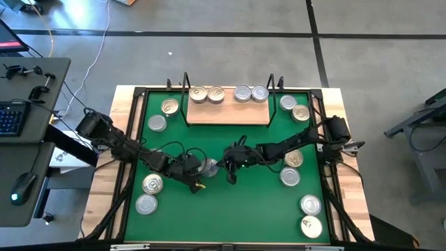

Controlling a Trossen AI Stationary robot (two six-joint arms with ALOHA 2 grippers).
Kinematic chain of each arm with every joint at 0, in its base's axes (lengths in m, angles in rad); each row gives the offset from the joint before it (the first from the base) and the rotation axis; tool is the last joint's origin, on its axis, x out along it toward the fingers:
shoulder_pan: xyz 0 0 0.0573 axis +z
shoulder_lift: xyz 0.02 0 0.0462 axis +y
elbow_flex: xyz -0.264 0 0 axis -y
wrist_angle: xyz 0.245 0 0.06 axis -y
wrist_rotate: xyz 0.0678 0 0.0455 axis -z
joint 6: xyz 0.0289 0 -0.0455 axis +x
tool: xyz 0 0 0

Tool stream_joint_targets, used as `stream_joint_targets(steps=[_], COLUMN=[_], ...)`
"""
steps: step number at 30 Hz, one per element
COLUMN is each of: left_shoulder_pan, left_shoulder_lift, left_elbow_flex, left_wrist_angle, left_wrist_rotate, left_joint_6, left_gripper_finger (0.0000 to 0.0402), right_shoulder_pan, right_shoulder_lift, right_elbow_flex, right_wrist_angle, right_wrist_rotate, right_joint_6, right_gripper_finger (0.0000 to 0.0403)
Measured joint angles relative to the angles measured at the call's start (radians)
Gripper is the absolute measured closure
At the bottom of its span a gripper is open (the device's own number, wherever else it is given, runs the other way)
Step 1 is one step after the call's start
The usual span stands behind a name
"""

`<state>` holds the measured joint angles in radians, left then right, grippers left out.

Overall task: Stack canned seafood by type on shelf
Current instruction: Put the blue pink tuna can on the shelf

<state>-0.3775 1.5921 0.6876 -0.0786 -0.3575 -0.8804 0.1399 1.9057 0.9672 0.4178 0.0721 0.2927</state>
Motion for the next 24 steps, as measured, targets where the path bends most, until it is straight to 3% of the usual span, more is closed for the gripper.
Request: stream_joint_targets(steps=[13, 24], left_shoulder_pan=[-0.005, -0.001], left_shoulder_lift=[0.004, 0.15], left_elbow_flex=[0.0, 0.007], left_wrist_angle=[0.045, 0.306], left_wrist_rotate=[-0.015, -0.01], left_joint_6=[0.0, 0.031], left_gripper_finger=[0.0401, 0.0401], right_shoulder_pan=[0.003, 0.005], right_shoulder_lift=[0.0, 0.003], right_elbow_flex=[0.002, 0.005], right_wrist_angle=[0.085, 0.103], right_wrist_rotate=[0.004, -0.016], right_joint_6=[0.017, 0.017], right_gripper_finger=[0.0403, 0.0403])
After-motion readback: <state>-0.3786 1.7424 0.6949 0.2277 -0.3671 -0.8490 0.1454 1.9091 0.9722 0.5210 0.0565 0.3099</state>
